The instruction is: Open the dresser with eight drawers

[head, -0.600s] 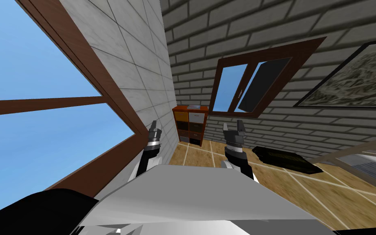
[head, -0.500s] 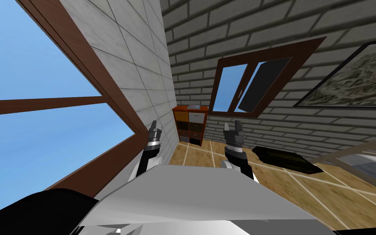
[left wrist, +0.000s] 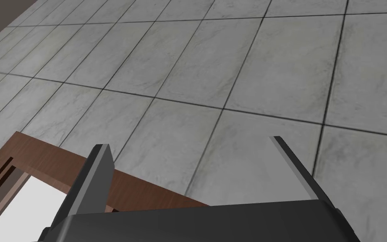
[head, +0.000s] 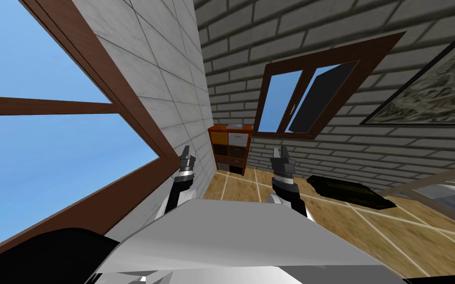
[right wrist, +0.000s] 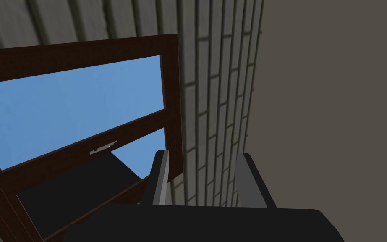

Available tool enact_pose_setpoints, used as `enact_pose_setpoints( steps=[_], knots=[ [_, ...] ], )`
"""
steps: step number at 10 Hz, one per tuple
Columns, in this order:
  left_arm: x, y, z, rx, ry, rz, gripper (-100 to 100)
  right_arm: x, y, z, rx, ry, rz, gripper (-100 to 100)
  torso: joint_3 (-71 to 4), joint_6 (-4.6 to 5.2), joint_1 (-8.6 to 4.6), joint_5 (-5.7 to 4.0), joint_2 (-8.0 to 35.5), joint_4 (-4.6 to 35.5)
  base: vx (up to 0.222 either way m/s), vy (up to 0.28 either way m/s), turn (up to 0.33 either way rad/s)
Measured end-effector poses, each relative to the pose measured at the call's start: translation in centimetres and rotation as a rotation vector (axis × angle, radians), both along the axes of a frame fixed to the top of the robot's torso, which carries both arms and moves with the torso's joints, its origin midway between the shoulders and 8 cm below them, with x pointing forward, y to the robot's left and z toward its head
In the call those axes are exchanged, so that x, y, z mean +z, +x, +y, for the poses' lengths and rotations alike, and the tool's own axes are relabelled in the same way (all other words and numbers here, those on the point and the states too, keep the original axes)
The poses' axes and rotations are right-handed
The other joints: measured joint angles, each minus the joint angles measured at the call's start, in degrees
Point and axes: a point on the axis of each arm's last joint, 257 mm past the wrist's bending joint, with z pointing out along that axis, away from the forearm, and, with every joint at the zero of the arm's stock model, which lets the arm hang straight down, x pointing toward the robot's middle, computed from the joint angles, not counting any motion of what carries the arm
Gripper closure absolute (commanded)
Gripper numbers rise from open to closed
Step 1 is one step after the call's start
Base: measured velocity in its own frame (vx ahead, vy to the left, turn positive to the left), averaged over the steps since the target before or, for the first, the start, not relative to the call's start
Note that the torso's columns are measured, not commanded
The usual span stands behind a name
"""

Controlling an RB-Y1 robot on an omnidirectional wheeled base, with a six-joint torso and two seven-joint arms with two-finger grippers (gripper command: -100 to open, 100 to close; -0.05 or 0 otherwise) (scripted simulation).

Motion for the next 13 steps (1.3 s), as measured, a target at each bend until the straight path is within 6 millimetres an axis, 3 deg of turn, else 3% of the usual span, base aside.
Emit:
enact_pose_setpoints(
  steps=[3,4,6,9,13],
  knots=[
    [0.0,0.0,0.0,0.000,0.000,0.000,0,0.0,0.0,0.0,0.000,0.000,0.000,0,-25.4,0.00,0.00,0.00,12.7,12.7,0.000,0.000,0.000],
    [0.0,0.0,0.0,0.000,0.000,0.000,-100,0.0,0.0,0.0,0.000,0.000,0.000,0,-33.8,0.00,0.00,0.00,16.9,16.9,0.024,-0.003,-0.009],
    [-0.5,0.3,-0.3,-0.020,0.037,0.016,-100,0.0,0.0,0.0,0.000,0.000,0.001,0,-39.0,0.00,0.01,0.00,19.3,19.3,0.052,-0.005,-0.014],
    [-1.9,1.3,-0.8,-0.048,0.090,0.047,-100,0.0,0.0,0.0,0.000,0.000,0.001,0,-39.2,0.00,0.02,0.00,19.5,19.6,0.099,-0.008,-0.024],
    [-5.2,2.9,-0.9,-0.068,0.129,0.109,-100,0.0,0.0,0.0,0.000,0.000,0.001,0,-39.2,0.00,-0.07,-0.02,19.7,19.6,0.134,-0.014,-0.027]
  ],
)
